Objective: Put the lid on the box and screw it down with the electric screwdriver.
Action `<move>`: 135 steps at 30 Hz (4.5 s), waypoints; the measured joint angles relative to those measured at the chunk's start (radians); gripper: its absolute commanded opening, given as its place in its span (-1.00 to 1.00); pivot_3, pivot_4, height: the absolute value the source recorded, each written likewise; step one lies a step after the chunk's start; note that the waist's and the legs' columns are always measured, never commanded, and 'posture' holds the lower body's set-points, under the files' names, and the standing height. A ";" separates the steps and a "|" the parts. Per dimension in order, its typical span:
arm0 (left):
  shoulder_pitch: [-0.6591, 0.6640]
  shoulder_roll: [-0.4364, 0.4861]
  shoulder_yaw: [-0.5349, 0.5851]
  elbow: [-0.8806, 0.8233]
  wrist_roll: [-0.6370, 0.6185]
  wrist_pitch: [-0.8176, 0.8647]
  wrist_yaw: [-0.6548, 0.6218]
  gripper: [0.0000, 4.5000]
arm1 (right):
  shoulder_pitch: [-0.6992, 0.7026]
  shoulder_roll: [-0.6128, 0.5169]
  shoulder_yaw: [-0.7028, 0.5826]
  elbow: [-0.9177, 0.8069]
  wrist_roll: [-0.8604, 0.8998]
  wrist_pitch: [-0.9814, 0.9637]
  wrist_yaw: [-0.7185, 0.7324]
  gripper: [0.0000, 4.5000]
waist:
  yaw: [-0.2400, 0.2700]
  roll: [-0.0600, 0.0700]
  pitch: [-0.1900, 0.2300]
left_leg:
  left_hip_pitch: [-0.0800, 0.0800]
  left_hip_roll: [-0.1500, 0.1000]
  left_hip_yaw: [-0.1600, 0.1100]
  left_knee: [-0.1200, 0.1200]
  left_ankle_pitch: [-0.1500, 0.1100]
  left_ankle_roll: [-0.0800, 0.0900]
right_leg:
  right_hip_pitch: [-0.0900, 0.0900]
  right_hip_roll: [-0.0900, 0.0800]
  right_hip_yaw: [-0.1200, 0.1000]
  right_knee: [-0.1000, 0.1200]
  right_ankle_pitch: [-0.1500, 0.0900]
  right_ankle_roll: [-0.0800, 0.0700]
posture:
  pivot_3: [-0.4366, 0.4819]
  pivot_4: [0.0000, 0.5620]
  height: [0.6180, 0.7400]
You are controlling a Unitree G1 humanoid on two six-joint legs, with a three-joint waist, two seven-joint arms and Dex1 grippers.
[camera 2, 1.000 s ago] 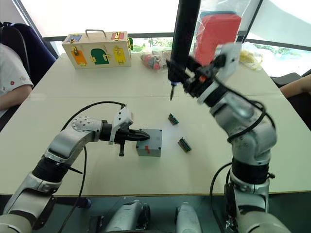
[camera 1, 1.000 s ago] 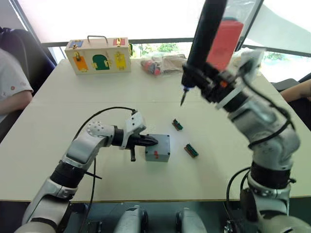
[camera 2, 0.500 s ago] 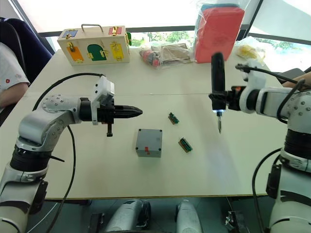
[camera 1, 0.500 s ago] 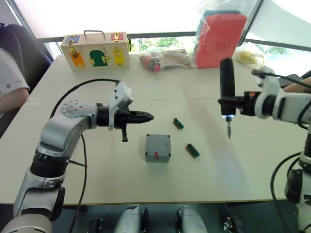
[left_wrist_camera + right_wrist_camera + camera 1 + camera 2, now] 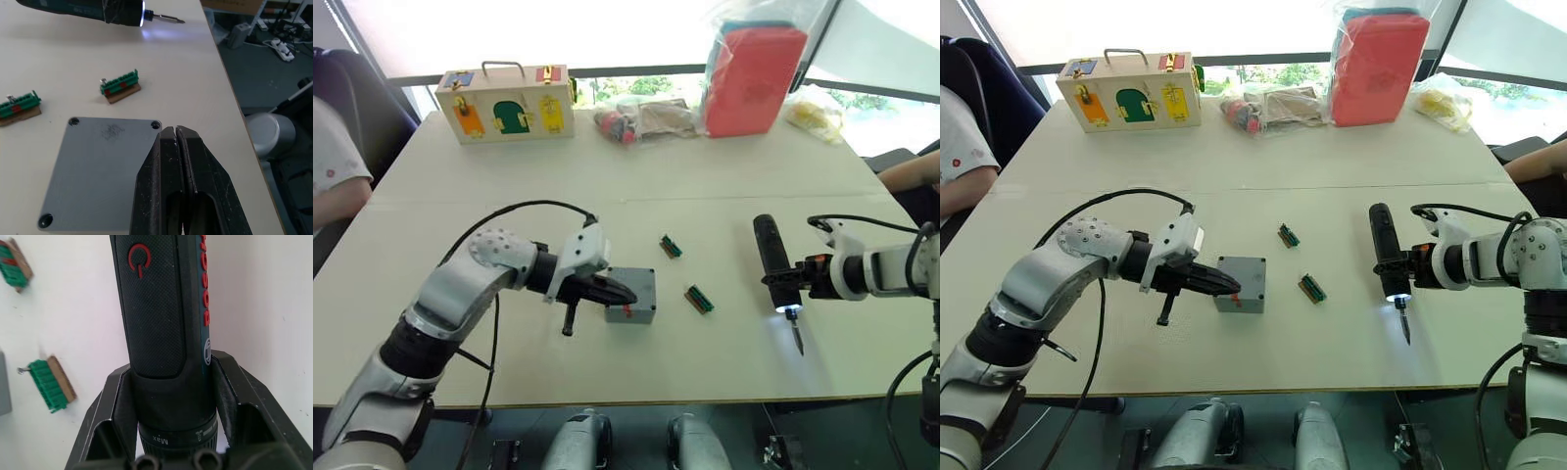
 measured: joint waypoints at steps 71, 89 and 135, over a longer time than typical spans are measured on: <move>0.106 0.005 0.049 0.293 0.195 -0.065 0.116 -1.00 | 0.246 0.091 0.395 -0.657 -0.420 -0.715 0.462 0.90 | 0.004 -0.006 0.001 | 0.005 -0.001 -0.002 0.001 0.001 -0.003 | 0.004 0.000 -0.001 0.001 0.003 0.004 | -0.05 -0.47 1.00; 0.233 -0.085 0.047 0.163 0.160 -0.019 0.221 -1.00 | 0.085 0.145 0.572 -0.396 -0.627 -1.045 0.812 0.90 | 0.006 -0.006 0.001 | 0.005 -0.001 -0.002 0.002 0.002 -0.003 | 0.005 0.001 -0.002 0.002 0.003 0.004 | -0.05 -0.47 1.00; 0.019 0.036 0.202 0.058 -0.074 0.144 0.094 -1.00 | 0.479 0.309 0.077 -0.708 -0.433 -0.701 0.350 0.50 | 0.004 -0.007 0.000 | 0.006 -0.001 -0.002 0.001 0.005 -0.009 | 0.005 0.001 -0.001 0.003 0.003 0.004 | -0.05 -0.47 1.00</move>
